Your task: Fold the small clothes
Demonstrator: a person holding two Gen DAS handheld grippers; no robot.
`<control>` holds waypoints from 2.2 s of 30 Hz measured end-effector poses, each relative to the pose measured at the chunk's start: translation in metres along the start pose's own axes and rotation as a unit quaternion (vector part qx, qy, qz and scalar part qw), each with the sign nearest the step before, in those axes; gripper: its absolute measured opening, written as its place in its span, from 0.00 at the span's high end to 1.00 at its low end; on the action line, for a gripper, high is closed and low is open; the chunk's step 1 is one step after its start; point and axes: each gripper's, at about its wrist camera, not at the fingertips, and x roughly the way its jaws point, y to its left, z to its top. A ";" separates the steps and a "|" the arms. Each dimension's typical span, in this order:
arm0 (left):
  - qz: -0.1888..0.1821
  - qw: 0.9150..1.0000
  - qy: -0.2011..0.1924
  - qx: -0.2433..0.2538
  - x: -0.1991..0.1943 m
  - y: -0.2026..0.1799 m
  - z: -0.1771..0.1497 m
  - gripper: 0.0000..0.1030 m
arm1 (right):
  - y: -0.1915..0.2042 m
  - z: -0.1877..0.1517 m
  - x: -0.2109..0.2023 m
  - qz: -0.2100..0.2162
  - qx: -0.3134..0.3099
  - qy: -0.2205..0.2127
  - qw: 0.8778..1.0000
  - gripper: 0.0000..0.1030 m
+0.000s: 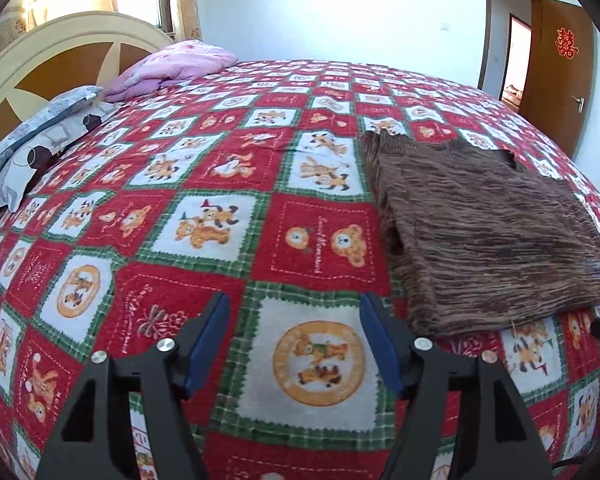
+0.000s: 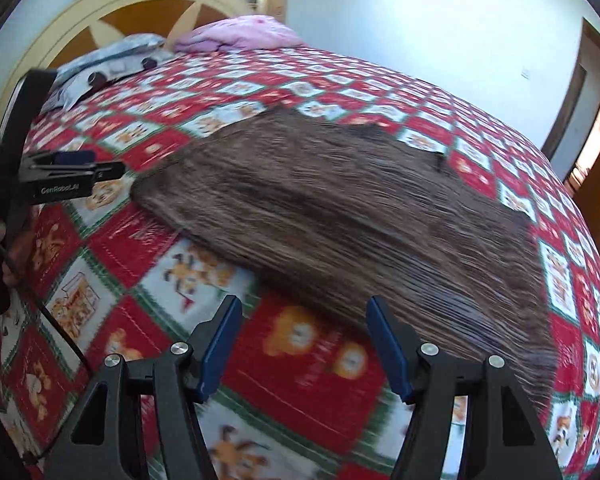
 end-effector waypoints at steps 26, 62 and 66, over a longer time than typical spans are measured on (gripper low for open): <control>0.000 0.999 0.025 0.026 0.026 0.012 0.017 0.28 | 0.089 0.033 0.034 -0.019 -0.105 -0.042 0.993 0.37; -0.246 0.967 0.053 -0.031 0.137 -0.032 0.122 0.28 | 0.134 0.054 0.076 -0.073 -0.148 -0.080 0.983 0.55; -0.258 0.964 0.049 -0.041 0.143 -0.031 0.126 0.30 | 0.142 0.050 0.075 -0.090 -0.161 -0.087 0.979 0.57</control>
